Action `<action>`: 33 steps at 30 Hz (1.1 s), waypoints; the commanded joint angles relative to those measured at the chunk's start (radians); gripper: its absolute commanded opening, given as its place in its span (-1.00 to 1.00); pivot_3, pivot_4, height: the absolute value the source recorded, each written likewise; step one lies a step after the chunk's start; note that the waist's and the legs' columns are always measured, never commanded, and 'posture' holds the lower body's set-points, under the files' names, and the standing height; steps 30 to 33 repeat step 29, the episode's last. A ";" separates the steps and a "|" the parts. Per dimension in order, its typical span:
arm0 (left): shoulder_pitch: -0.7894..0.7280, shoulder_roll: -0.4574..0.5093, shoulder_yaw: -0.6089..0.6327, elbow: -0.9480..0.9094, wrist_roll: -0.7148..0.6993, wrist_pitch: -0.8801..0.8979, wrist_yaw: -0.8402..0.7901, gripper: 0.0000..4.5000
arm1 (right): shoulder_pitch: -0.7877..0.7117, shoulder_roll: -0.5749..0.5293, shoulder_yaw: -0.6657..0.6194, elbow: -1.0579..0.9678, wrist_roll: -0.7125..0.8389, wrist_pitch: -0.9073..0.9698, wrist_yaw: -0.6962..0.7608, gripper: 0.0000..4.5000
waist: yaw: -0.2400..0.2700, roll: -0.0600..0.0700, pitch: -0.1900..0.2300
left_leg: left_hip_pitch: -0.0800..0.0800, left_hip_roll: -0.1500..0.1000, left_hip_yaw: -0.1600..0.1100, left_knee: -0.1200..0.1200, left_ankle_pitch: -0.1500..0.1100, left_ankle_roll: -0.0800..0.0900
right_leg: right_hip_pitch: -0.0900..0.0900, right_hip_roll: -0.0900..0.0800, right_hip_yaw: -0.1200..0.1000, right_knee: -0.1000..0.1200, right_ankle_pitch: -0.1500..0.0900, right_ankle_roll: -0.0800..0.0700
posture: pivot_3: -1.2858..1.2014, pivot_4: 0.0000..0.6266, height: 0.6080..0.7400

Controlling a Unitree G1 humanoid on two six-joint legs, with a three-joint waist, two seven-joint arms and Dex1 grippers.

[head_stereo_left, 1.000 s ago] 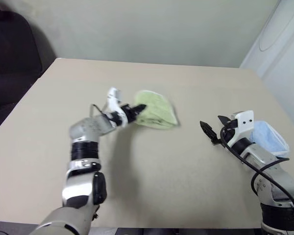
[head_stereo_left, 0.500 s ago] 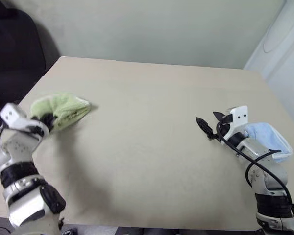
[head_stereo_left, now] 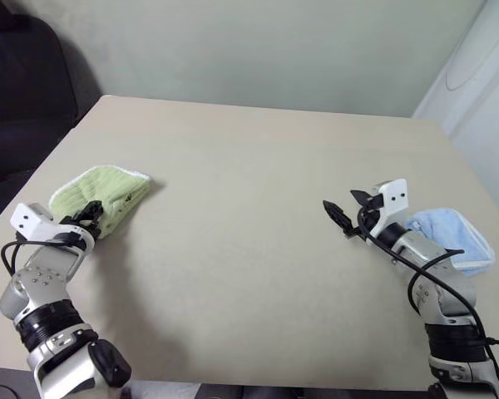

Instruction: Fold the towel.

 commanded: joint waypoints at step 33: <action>0.676 0.223 -0.389 -0.847 0.071 -0.153 -0.545 0.98 | 0.154 -0.143 -0.128 -0.119 0.097 -0.007 0.168 0.92 | 0.005 0.000 -0.002 | -0.003 0.000 -0.012 0.001 -0.009 -0.005 | -0.002 0.004 0.001 0.001 -0.011 -0.015 | 0.03 -0.52 1.00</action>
